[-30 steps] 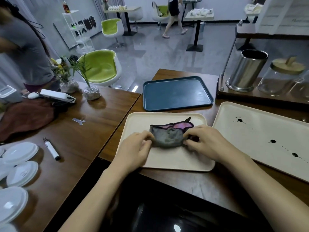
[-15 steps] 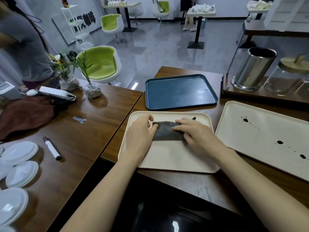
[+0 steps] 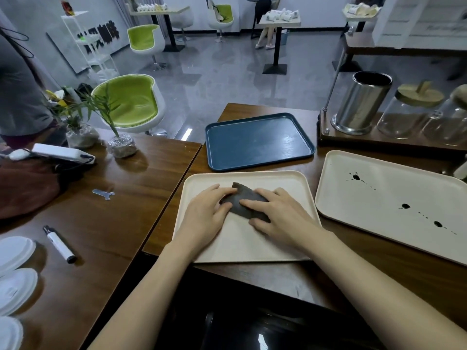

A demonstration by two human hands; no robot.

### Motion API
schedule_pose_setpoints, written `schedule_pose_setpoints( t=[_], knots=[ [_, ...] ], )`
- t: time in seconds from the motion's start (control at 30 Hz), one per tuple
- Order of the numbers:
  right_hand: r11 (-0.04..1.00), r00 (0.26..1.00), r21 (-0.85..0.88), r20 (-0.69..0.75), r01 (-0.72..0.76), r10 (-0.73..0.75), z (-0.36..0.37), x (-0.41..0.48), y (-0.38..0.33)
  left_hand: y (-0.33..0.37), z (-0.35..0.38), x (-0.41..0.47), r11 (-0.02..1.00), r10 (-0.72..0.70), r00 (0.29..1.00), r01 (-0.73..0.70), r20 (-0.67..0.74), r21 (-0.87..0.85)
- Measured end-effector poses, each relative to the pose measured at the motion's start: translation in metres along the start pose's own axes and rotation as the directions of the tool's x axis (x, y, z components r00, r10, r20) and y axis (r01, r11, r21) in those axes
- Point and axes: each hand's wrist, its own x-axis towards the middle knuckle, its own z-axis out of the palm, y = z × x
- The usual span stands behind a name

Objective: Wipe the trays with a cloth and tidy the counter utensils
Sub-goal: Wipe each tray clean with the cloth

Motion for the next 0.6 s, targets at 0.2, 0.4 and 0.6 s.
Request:
schedule_pose_setpoints(
  t=[0.2,0.4,0.6],
  knots=[
    [0.981,0.982,0.156,-0.131,-0.116,0.137,-0.022,-0.029,0.010,0.024,0.009,0.013,0.991,-0.023,0.997,0.013,-0.077,-0.136],
    [0.914,0.847,0.245,-0.356,-0.324,0.395,-0.080,-0.090,0.083,0.092,0.061,0.027,0.981,0.187,0.982,-0.187,0.016,-0.046],
    [0.914,0.915,-0.051,0.020,-0.401,0.403,-0.080,-0.137,0.149,0.155,0.124,0.045,0.926,0.183,0.964,-0.235,0.194,0.294]
  ],
)
